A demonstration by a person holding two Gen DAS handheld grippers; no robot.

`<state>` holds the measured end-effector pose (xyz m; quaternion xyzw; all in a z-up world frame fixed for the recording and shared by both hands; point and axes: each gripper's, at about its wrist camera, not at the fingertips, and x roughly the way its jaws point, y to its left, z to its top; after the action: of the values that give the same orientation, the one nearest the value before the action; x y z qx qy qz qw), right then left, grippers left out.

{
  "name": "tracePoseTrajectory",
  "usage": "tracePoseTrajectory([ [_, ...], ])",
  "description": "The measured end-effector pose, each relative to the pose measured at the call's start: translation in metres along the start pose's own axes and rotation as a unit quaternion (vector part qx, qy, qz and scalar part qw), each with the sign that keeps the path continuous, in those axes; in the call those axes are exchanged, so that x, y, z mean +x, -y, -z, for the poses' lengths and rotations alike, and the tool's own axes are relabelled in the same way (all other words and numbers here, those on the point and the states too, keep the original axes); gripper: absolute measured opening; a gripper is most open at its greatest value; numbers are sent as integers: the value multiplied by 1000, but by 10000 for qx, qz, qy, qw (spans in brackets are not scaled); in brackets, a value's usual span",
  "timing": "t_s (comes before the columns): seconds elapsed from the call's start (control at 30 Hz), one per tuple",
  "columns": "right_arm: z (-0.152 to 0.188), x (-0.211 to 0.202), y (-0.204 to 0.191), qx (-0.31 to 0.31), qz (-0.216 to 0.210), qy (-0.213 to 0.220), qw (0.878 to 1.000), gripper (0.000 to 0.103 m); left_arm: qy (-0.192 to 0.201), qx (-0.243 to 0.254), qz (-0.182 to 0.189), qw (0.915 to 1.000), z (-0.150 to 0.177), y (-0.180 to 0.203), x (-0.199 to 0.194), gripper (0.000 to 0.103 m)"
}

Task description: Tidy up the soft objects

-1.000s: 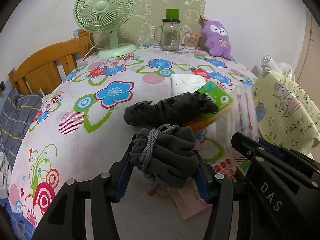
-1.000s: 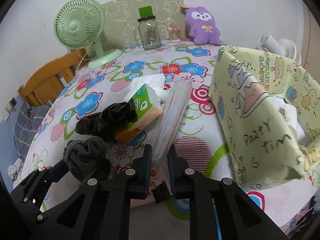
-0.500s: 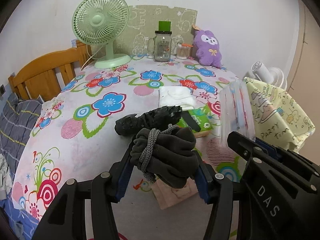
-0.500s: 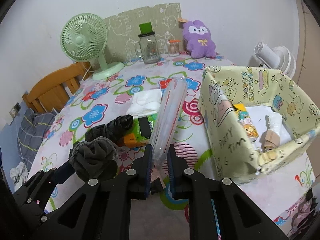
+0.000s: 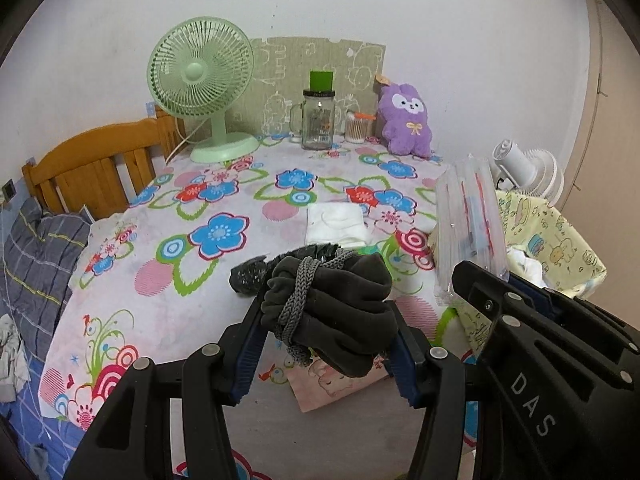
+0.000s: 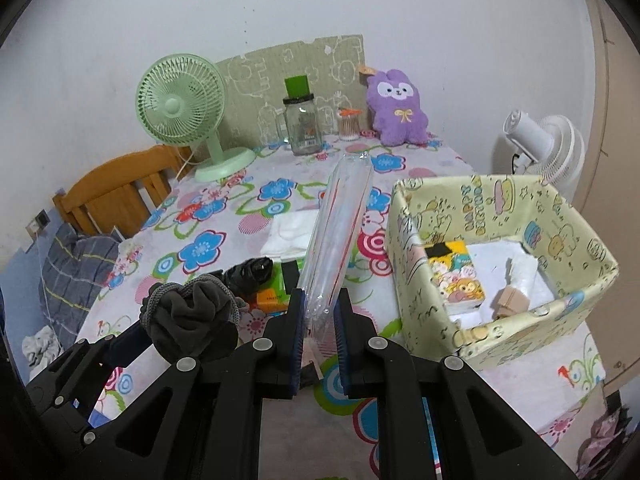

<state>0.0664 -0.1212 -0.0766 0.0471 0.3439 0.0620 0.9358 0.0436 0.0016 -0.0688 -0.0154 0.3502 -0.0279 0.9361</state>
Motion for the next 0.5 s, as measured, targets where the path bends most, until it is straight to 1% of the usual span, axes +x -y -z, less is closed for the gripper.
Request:
tracePoseTrajectory([
  [0.2, -11, -14, -1, -96, 2, 144, 9999, 17, 160, 47, -17, 9999, -11, 5, -14, 58],
  [0.5, -26, -29, 3, -116, 30, 299, 9995, 17, 298, 102, 48, 9995, -24, 15, -23, 58],
])
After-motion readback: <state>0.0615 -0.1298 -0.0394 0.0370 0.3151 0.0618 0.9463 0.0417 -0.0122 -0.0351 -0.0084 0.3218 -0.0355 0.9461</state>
